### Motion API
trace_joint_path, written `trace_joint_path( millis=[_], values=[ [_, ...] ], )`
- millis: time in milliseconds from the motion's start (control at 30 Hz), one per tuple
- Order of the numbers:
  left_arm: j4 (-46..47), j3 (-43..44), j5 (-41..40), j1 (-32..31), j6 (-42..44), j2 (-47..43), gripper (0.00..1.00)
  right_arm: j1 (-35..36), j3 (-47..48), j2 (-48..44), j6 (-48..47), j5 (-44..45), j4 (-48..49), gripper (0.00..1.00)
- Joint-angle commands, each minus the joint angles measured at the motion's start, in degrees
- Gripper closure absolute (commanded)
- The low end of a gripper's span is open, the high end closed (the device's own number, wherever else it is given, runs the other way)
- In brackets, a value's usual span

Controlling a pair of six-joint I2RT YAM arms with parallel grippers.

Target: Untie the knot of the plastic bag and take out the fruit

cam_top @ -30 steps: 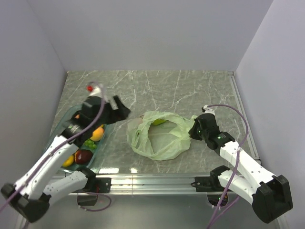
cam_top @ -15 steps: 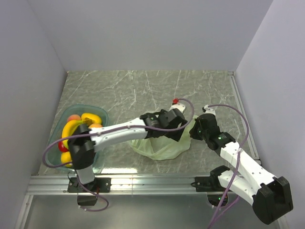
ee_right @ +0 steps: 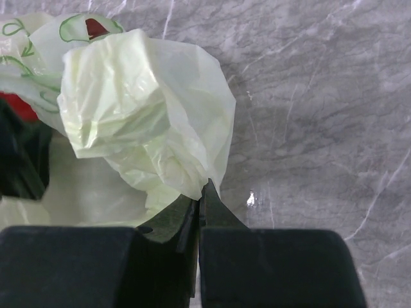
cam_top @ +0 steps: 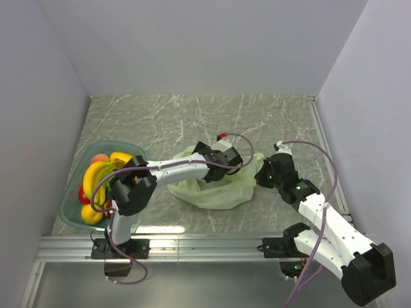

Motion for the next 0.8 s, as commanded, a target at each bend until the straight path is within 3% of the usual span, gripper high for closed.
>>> trace_joint_path(
  millis=[0,100,567,667,767],
  values=[
    [4.2,-1.7,-6.0,2.3,2.8,-0.5,0.05,-0.4,-0.3,-1.0,0.2,-1.3,1.1,1.00],
    [7.3,-3.2,-4.7,3.5,5.3,-0.1,0.01,-0.3,-0.4,-0.7,0.1,-1.7,1.3,1.00],
    [18.3,-6.9,4.3,10.6,9.5,4.6,0.02,-0.1,-1.5,0.6,-1.1,-7.2,2.7,1.00],
    [19.3,-6.6,6.1,10.9,9.8,4.7,0.12,-0.1,-1.3,0.7,-1.5,-6.9,2.3,1.00],
    [18.9,-6.5,9.4,10.9,8.4,3.3,0.31,-0.1,-1.1,0.7,-1.9,-6.5,1.8,1.00]
  ],
)
